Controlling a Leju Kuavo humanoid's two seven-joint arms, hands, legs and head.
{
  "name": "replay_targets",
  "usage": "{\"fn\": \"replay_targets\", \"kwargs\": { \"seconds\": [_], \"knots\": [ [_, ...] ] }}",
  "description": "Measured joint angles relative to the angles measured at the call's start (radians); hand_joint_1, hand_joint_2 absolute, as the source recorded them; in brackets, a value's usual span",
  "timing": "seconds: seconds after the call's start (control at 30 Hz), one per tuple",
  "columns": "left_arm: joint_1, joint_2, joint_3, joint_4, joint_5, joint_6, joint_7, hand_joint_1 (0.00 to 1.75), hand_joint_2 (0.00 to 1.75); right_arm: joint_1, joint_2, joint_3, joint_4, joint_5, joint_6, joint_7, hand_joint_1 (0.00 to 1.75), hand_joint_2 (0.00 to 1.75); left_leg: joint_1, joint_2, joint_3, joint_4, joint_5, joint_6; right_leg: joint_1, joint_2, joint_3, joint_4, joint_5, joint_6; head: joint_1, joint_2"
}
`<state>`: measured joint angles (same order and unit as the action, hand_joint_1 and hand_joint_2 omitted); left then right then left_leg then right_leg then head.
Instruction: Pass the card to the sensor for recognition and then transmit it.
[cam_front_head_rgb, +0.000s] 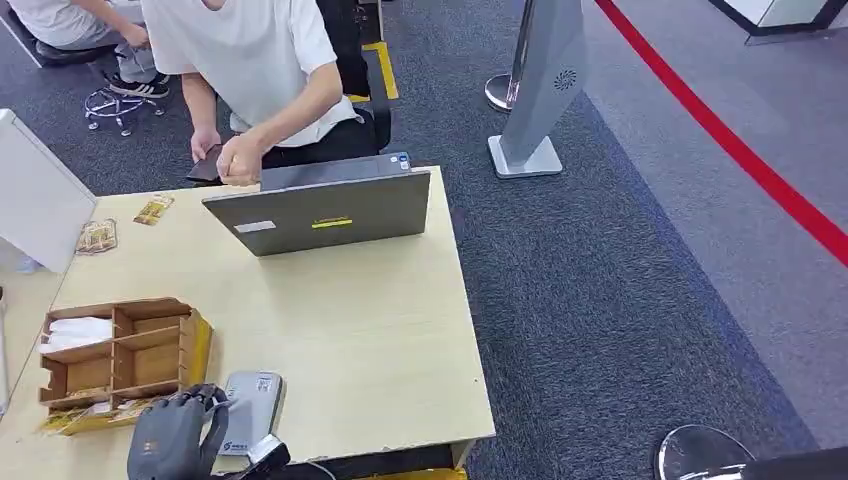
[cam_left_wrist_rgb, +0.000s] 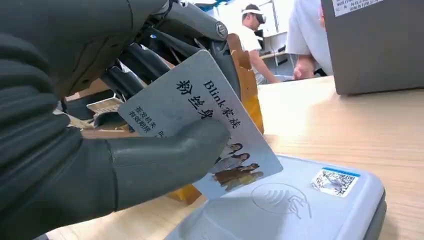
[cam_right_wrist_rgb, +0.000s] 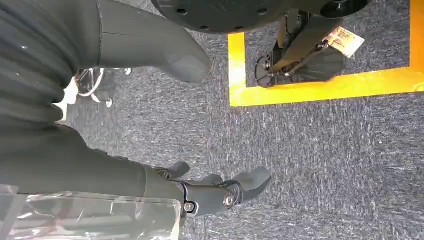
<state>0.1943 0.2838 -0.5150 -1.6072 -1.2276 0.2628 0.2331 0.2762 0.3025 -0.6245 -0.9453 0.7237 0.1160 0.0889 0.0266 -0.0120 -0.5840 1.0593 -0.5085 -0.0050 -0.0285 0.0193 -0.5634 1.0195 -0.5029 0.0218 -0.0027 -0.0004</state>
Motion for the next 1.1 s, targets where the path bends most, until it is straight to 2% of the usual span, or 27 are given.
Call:
{"fn": "replay_targets", "kwargs": {
  "seconds": [0.1,0.17,0.27,0.3,0.4,0.5,0.6,0.73,0.83,0.93,0.97,1.1],
  "knots": [
    [-0.001,-0.001,0.0,-0.01,-0.027,0.008,0.02,1.75,1.75,0.0,0.0,0.001,0.002,-0.006,-0.005,0.005,0.0,1.75,0.0,0.0,0.0,0.0,0.0,0.0,0.0,0.0,0.0,0.0,0.0,0.0,0.0,0.0],
    [-0.004,0.0,0.002,-0.057,-0.064,0.001,0.02,1.75,1.75,0.001,0.0,0.008,0.002,-0.032,-0.019,0.018,0.0,1.75,0.0,0.0,0.0,0.0,0.0,0.0,0.0,0.0,-0.001,0.0,0.0,0.0,0.0,0.0],
    [-0.041,0.006,0.039,-0.148,-0.071,-0.016,-0.056,1.75,1.75,0.001,0.0,0.028,0.0,-0.065,-0.036,0.037,0.0,1.75,0.0,0.0,0.0,0.0,0.001,0.0,0.0,-0.001,0.0,0.0,0.001,0.0,0.0,0.0],
    [-0.06,0.006,0.061,-0.178,-0.074,-0.014,-0.081,1.75,1.75,0.0,0.0,0.036,0.0,-0.071,-0.04,0.042,0.0,1.75,0.0,0.0,0.0,0.0,0.001,-0.001,0.0,-0.001,0.0,0.0,0.001,0.0,0.0,0.0],
    [-0.133,0.007,0.123,-0.251,-0.073,-0.023,-0.1,1.75,1.75,0.0,0.0,0.053,0.0,-0.071,-0.049,0.046,0.0,1.75,0.0,-0.001,0.0,0.0,0.003,-0.001,0.0,-0.001,-0.001,0.0,0.002,-0.001,0.0,0.0],
    [-0.259,0.018,0.175,-0.286,-0.092,-0.094,-0.085,1.75,1.75,-0.001,0.0,0.066,0.002,-0.048,-0.05,0.045,0.0,1.75,0.0,-0.003,0.0,0.0,0.005,-0.001,0.0,-0.003,0.0,0.001,0.003,-0.002,0.0,0.0],
    [-0.401,0.051,0.21,-0.276,-0.112,-0.17,-0.074,1.75,1.75,-0.003,0.0,0.077,0.005,-0.031,-0.046,0.042,0.0,1.75,0.001,-0.003,0.0,0.0,0.005,-0.002,0.0,-0.003,-0.001,0.001,0.004,-0.002,0.0,0.0],
    [-0.561,0.095,0.216,-0.206,-0.14,-0.23,-0.057,1.75,1.75,-0.006,-0.003,0.085,0.017,-0.03,-0.04,0.035,0.0,1.75,0.001,-0.003,0.0,0.0,0.006,-0.002,0.0,-0.003,-0.001,0.001,0.005,-0.001,0.0,0.0],
    [-0.631,0.11,0.216,-0.158,-0.15,-0.246,-0.055,1.75,1.75,-0.006,-0.011,0.086,0.029,-0.03,-0.007,0.014,0.0,1.75,0.001,-0.002,0.0,0.0,0.006,-0.002,0.0,-0.002,-0.001,0.001,0.005,-0.001,0.0,0.0],
    [-0.663,0.112,0.215,-0.14,-0.161,-0.253,-0.046,1.75,1.75,-0.004,-0.016,0.086,0.036,-0.029,0.016,0.003,0.0,1.75,0.001,-0.002,0.0,0.0,0.006,-0.002,0.0,-0.002,-0.001,0.001,0.005,-0.001,0.0,0.0],
    [-0.667,0.113,0.214,-0.137,-0.161,-0.253,-0.045,0.0,1.75,-0.003,-0.016,0.086,0.037,-0.028,0.019,0.003,0.0,1.75,0.001,-0.002,0.0,0.0,0.006,-0.002,0.0,-0.001,-0.001,0.001,0.005,-0.001,0.0,0.0],
    [-0.67,0.114,0.211,-0.134,-0.132,-0.263,-0.045,0.0,1.75,-0.001,-0.016,0.085,0.038,0.0,0.035,0.007,0.0,1.75,0.001,-0.002,-0.001,0.0,0.006,-0.002,0.0,-0.001,-0.002,0.001,0.005,-0.001,0.0,0.0]
  ]
}}
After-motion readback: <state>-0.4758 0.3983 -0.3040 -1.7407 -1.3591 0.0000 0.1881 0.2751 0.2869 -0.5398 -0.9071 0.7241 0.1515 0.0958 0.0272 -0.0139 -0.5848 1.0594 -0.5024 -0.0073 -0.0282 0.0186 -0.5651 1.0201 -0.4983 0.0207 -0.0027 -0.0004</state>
